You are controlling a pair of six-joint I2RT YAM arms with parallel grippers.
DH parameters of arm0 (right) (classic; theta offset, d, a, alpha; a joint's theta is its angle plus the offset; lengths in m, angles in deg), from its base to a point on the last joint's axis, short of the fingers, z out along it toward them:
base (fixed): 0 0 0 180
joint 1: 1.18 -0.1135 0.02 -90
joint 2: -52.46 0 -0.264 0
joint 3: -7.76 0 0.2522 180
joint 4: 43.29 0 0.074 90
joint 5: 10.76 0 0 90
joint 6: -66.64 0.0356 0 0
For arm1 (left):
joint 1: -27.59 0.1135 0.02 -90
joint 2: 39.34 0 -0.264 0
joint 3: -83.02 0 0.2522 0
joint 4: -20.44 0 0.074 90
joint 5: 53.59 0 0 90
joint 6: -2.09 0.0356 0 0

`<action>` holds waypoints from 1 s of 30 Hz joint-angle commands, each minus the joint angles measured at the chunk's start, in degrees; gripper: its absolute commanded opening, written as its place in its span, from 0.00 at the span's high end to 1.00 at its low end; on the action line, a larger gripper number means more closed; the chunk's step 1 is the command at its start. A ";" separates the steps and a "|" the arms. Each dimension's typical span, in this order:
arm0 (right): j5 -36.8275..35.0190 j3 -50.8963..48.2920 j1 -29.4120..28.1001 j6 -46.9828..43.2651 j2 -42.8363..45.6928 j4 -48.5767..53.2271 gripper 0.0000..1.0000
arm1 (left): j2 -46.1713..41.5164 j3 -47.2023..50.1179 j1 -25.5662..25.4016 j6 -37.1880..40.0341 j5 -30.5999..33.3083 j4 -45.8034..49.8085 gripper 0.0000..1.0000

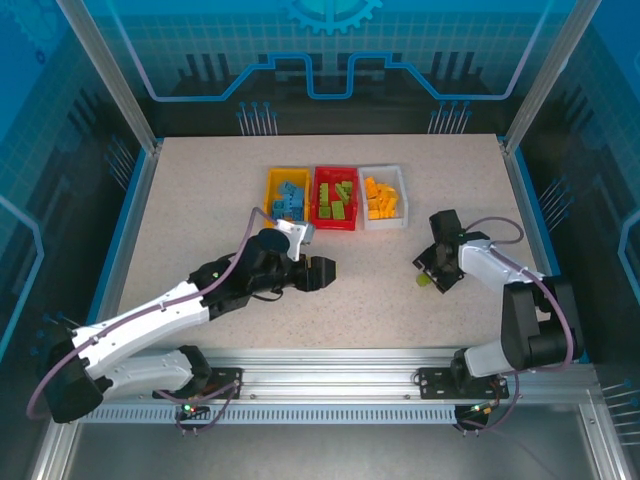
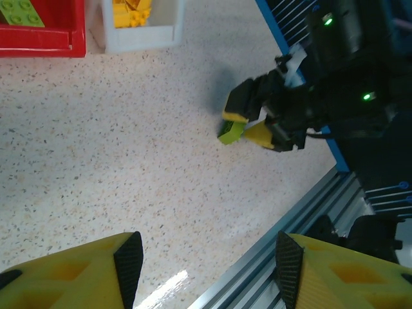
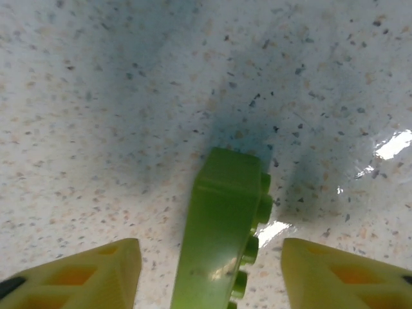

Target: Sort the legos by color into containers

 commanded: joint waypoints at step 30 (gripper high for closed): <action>-12.67 64.31 -26.32 -28.54 -37.13 9.35 0.79 | 4.91 -18.20 9.64 -7.66 15.18 16.45 0.39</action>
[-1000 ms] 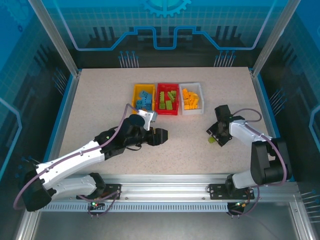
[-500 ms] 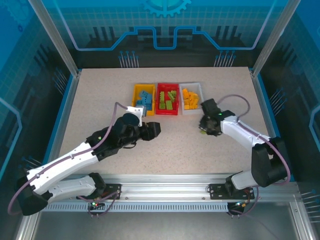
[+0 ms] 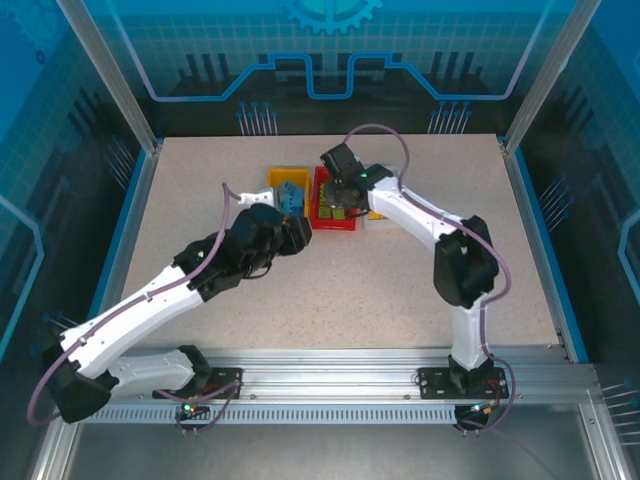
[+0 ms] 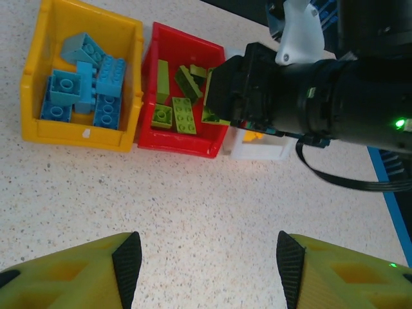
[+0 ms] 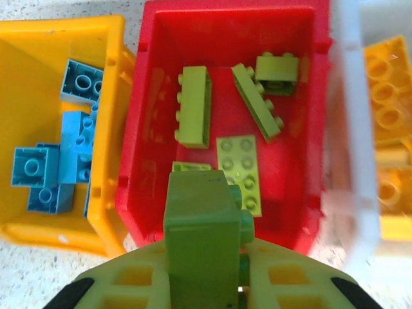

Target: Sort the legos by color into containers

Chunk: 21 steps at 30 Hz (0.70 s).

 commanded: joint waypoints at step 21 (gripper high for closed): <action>-5.53 22.85 0.24 -2.82 -7.54 14.63 0.44 | 1.33 -5.55 9.12 0.90 -9.66 3.43 0.39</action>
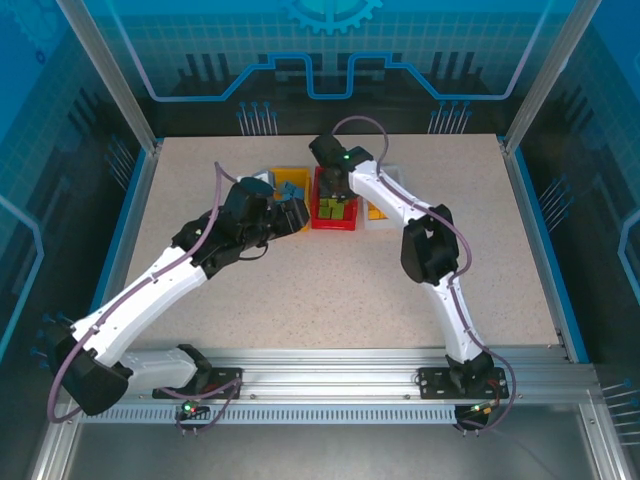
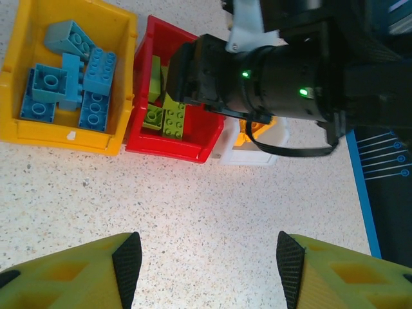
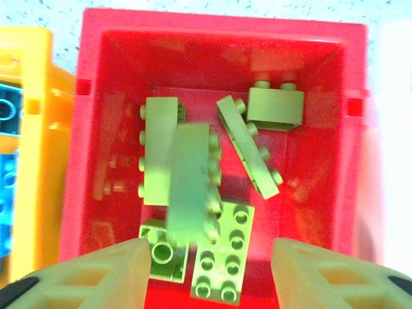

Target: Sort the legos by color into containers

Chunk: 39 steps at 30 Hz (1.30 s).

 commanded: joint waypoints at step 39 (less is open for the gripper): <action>6.24 -102.27 29.28 -30.95 50.22 -93.69 0.00 | 17.23 42.17 31.10 40.94 8.53 -72.93 0.01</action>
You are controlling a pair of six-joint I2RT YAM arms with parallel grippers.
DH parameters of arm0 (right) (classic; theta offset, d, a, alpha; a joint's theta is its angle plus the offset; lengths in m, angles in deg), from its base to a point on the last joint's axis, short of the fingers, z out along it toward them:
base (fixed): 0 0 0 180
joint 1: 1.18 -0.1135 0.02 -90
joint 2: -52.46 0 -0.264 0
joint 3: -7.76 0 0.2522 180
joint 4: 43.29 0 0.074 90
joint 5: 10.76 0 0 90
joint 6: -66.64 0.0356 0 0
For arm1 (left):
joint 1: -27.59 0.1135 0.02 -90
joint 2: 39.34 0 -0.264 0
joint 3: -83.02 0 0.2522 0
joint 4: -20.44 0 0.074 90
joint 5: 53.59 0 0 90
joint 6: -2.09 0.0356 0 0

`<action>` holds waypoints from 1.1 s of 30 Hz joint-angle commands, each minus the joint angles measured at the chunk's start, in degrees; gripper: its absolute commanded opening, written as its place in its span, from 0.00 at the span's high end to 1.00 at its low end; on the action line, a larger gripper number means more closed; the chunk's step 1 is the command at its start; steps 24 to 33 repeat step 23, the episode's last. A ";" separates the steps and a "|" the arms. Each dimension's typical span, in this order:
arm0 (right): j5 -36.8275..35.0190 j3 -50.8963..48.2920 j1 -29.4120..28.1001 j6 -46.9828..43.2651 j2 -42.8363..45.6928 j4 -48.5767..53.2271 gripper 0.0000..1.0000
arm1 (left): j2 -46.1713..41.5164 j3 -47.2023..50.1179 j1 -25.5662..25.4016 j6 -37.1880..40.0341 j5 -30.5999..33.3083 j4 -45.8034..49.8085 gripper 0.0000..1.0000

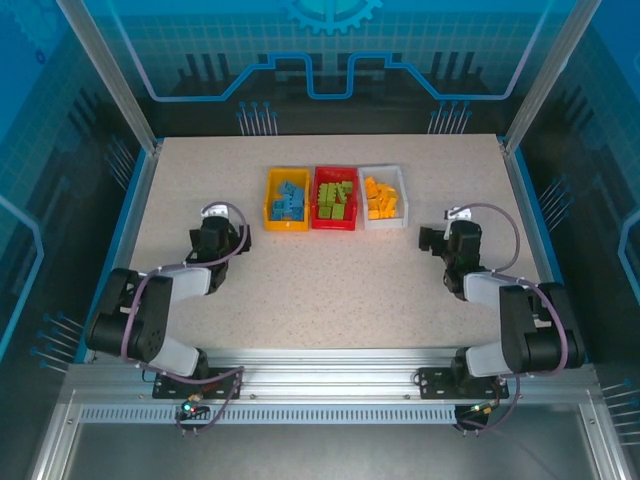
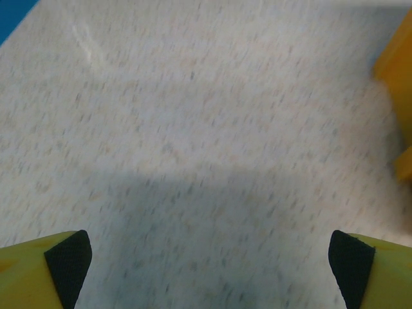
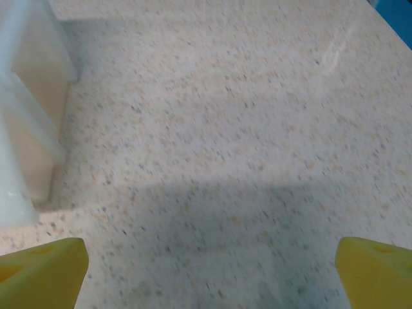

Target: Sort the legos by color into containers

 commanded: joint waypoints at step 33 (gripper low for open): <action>1.66 -1.41 -2.15 -4.76 -4.53 -13.82 0.00 | 2.93 6.96 4.25 0.61 -6.18 -23.53 0.01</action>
